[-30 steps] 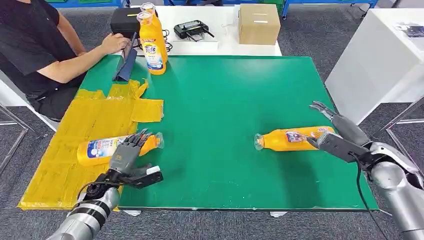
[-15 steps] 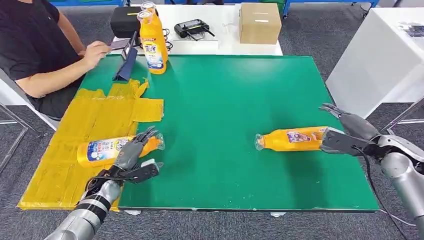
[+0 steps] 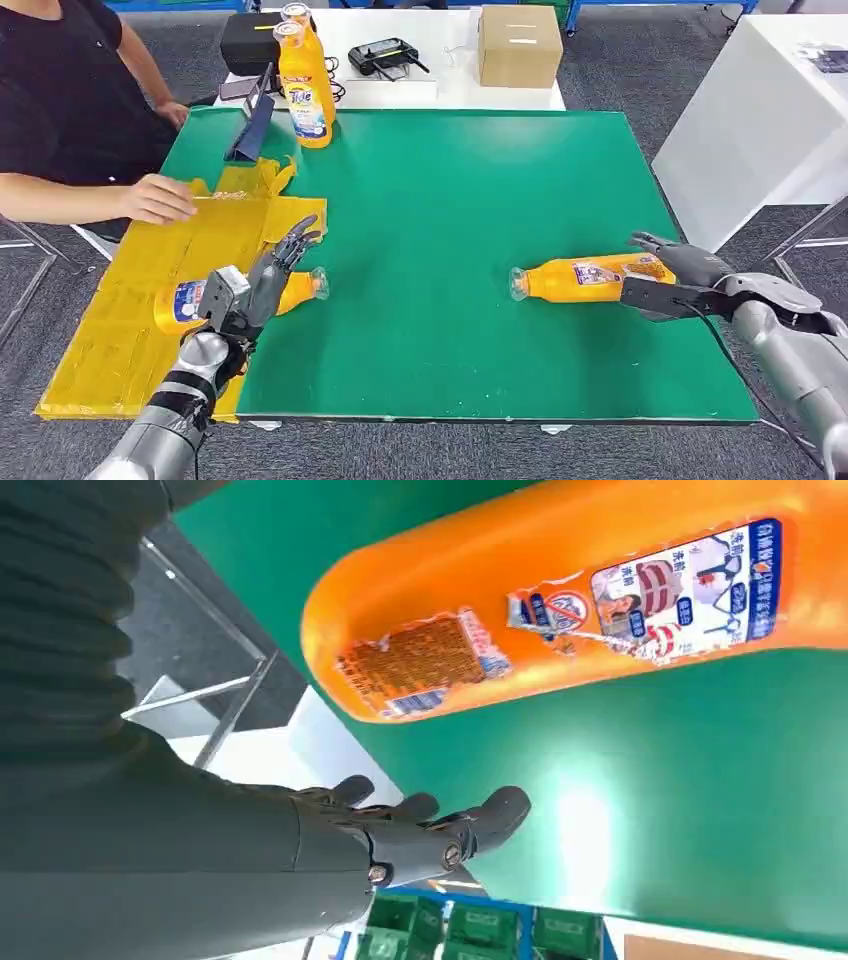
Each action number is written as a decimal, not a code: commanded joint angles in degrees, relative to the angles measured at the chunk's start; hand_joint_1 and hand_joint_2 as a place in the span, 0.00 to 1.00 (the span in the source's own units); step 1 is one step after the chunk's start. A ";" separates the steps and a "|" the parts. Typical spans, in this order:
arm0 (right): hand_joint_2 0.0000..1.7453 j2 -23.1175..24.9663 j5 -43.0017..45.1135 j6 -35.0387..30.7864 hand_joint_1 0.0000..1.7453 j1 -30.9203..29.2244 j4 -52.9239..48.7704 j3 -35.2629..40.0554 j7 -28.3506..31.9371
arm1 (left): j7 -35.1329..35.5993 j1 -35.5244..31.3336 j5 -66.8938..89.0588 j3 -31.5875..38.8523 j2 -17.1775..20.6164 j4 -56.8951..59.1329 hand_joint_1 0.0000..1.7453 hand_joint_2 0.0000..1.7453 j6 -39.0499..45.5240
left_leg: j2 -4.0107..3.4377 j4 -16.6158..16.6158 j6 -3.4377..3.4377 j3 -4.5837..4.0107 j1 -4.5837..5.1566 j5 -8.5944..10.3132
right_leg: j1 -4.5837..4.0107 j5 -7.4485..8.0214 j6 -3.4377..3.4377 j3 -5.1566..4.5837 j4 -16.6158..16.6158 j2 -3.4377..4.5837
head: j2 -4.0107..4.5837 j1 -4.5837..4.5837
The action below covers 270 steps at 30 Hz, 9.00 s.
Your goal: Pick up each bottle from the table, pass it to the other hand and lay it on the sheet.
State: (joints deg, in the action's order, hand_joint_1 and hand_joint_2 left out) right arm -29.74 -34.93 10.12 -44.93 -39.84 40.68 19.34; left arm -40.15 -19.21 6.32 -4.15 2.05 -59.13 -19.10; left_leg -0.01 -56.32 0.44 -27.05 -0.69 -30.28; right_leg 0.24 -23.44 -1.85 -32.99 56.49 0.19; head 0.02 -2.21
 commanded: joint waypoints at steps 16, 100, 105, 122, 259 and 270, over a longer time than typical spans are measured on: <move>1.00 8.08 -9.42 5.02 0.00 -5.03 20.44 8.41 -2.82 | 0.15 -1.60 0.31 -0.27 -1.49 -1.64 0.00 0.00 -0.43 | 0.10 0.00 0.00 0.02 0.00 0.01 | -0.03 0.00 0.02 0.03 -0.05 -0.11 | 0.00 0.02; 1.00 46.62 18.90 -2.34 1.00 21.27 2.49 9.53 3.11 | 12.53 5.82 -9.26 -11.93 -5.96 -15.83 0.00 1.00 0.09 | 0.15 0.23 0.24 0.13 -0.01 -0.04 | -0.24 -0.08 -0.35 0.26 -0.45 -0.23 | 0.00 0.13; 1.00 46.62 18.90 -2.34 1.00 21.27 2.49 9.53 3.11 | 12.53 5.82 -9.26 -11.93 -5.96 -15.83 0.00 1.00 0.09 | 0.11 0.17 0.25 0.02 0.01 -0.03 | -0.21 -0.05 -0.38 0.12 -0.40 -0.18 | 0.00 0.13; 1.00 42.93 22.30 -3.92 1.00 18.55 -5.10 4.02 4.80 | 9.39 7.34 -5.93 -14.58 -3.36 -15.93 1.00 1.00 -2.52 | 0.07 0.14 0.26 0.00 0.02 -0.03 | -0.21 -0.03 -0.38 0.10 -0.38 -0.15 | 0.00 0.13; 0.00 22.66 19.30 -3.19 0.00 23.92 -36.82 -7.51 2.73 | 26.88 -1.63 71.27 -1.88 2.71 15.00 1.00 1.00 56.17 | 0.03 0.29 0.26 0.04 0.15 0.05 | -0.02 0.09 -0.37 0.08 -0.47 -0.04 | 0.00 0.48; 0.00 21.76 19.36 -3.39 0.00 25.25 -37.65 -7.50 2.76 | 26.05 -0.20 73.25 -1.44 3.18 20.82 1.00 1.00 54.79 | 0.01 0.25 0.30 0.10 0.14 -0.01 | 0.00 0.01 -0.41 0.08 -0.30 -0.03 | 0.00 0.48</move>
State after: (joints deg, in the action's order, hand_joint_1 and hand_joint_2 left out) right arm -6.58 -15.58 6.47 -17.34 -80.06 31.28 22.05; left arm -14.95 -17.13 78.64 -6.93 4.81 -48.81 37.86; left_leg 0.12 -56.19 0.72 -27.16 -0.56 -30.28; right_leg 0.24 -23.45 -2.28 -33.06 56.29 0.05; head 0.02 -1.73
